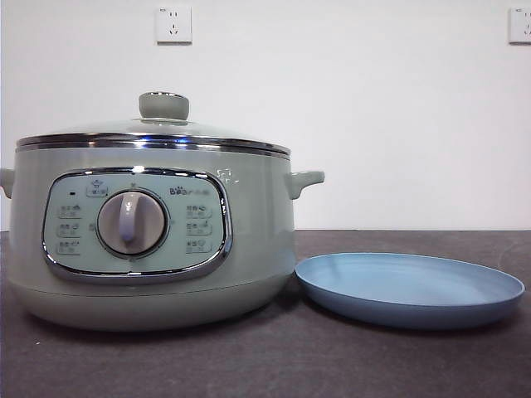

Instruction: Take the pumpkin out from the steamer,put the pumpkin in the blue plate,close the lid

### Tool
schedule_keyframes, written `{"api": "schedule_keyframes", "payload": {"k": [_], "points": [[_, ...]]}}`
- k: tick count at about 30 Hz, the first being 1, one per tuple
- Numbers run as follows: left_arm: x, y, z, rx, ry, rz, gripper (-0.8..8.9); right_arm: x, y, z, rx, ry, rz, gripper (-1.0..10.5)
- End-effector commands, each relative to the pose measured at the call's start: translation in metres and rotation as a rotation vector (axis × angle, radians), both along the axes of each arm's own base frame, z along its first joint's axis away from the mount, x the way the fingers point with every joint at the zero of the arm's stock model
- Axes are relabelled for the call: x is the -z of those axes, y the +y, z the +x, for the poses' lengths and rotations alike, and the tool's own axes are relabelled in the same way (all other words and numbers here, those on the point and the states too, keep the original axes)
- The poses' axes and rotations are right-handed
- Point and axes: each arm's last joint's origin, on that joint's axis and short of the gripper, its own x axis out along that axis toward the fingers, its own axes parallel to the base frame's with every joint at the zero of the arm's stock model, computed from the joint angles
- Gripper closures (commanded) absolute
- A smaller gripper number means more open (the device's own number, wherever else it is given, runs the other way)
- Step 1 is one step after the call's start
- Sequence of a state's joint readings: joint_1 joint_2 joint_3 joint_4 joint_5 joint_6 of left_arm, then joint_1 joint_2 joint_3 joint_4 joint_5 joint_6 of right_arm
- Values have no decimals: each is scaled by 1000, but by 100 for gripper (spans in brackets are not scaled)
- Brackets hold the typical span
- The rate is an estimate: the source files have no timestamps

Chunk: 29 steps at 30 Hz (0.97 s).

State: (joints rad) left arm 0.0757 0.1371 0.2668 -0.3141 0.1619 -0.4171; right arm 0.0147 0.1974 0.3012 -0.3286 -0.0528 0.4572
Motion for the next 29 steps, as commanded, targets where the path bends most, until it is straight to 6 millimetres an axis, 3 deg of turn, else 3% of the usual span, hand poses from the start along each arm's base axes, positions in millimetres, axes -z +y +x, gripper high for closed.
{"api": "schedule_keyframes", "payload": {"k": [1,13,18,24,26,28,29], "points": [[-14,0,5,25,10,-7,820,-18,0,4,-11,-7,0,954],[-80,-4,36,290,5,139,820,-74,6,35,-254,-10,-238,948],[-96,-7,48,436,2,106,818,-88,12,51,-491,-37,-321,948],[-101,-10,57,579,10,62,807,-90,17,65,-700,-32,-259,940],[-100,-11,58,585,15,62,680,-87,17,68,-701,-8,-250,869],[-100,-12,58,582,16,63,474,-85,18,70,-701,10,-243,705],[-100,-12,58,578,18,65,424,-84,17,71,-701,16,-240,617]]}}
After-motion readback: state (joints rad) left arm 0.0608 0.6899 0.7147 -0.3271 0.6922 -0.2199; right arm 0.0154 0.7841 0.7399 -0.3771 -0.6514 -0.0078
